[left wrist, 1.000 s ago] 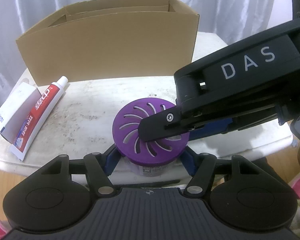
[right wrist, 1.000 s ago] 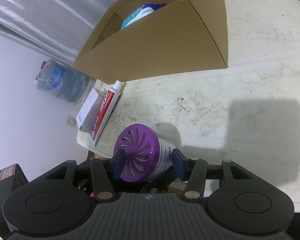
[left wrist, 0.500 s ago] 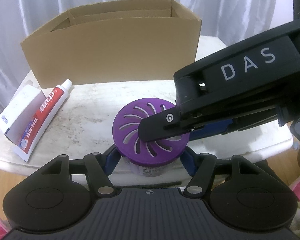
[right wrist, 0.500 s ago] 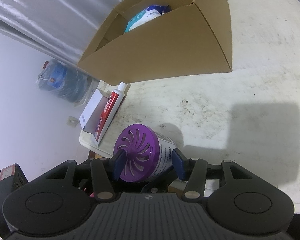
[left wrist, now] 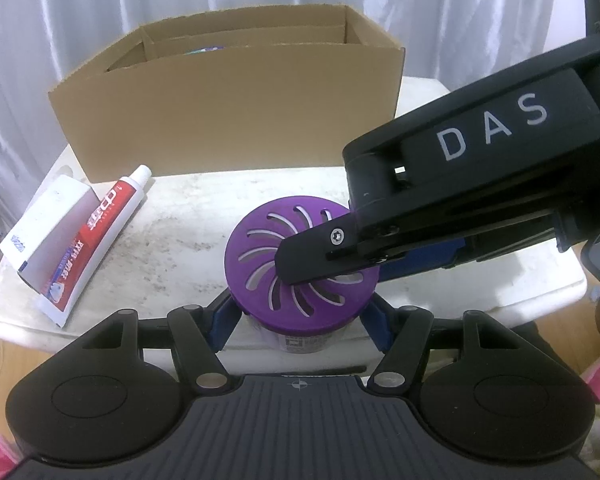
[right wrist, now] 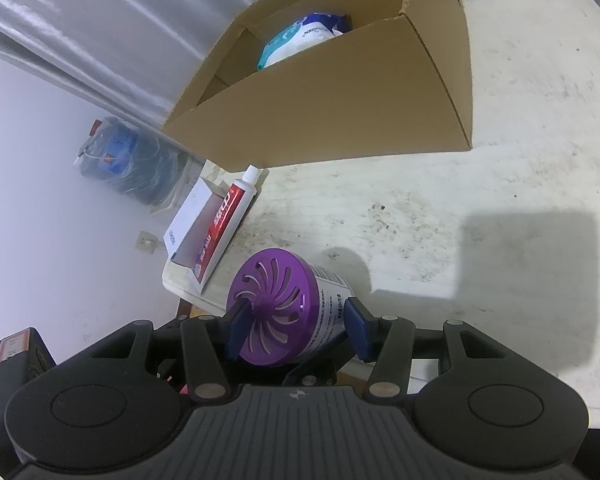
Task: Organize objects
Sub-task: 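Raise the purple canister higher with the right gripper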
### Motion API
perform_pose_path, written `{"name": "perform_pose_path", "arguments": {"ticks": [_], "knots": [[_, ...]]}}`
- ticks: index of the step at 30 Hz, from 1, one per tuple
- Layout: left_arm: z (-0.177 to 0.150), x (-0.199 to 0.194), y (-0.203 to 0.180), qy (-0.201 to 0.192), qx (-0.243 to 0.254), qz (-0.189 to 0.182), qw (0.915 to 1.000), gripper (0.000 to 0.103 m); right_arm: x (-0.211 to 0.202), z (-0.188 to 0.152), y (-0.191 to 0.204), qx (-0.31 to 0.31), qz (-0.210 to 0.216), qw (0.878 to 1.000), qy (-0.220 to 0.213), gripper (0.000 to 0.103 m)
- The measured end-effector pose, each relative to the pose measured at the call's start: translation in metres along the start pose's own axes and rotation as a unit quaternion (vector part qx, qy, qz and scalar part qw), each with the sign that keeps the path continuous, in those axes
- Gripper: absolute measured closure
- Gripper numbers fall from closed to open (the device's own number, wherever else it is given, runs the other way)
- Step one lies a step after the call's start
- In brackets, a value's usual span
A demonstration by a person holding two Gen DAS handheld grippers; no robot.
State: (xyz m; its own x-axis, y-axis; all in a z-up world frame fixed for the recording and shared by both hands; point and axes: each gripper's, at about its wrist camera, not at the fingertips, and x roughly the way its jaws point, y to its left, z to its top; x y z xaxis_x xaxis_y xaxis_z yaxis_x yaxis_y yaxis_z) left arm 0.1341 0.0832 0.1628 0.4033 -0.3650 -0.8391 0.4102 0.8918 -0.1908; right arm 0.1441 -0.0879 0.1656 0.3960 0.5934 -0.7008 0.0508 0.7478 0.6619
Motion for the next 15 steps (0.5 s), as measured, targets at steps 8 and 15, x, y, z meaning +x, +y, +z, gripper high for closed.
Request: {"name": "perform_pose_path", "arguments": {"ticks": [8,15], "knots": [[-0.004,-0.006,0.0,-0.005,-0.002,0.003,1.0,0.038,-0.002,0.0,0.002,-0.004,0.002,1.0,-0.002,0.048],[-0.005,-0.012,-0.001,-0.011,-0.002,0.006,0.9999,0.038,-0.004,-0.001,0.004,-0.009,0.005,1.0,-0.006,0.048]]}}
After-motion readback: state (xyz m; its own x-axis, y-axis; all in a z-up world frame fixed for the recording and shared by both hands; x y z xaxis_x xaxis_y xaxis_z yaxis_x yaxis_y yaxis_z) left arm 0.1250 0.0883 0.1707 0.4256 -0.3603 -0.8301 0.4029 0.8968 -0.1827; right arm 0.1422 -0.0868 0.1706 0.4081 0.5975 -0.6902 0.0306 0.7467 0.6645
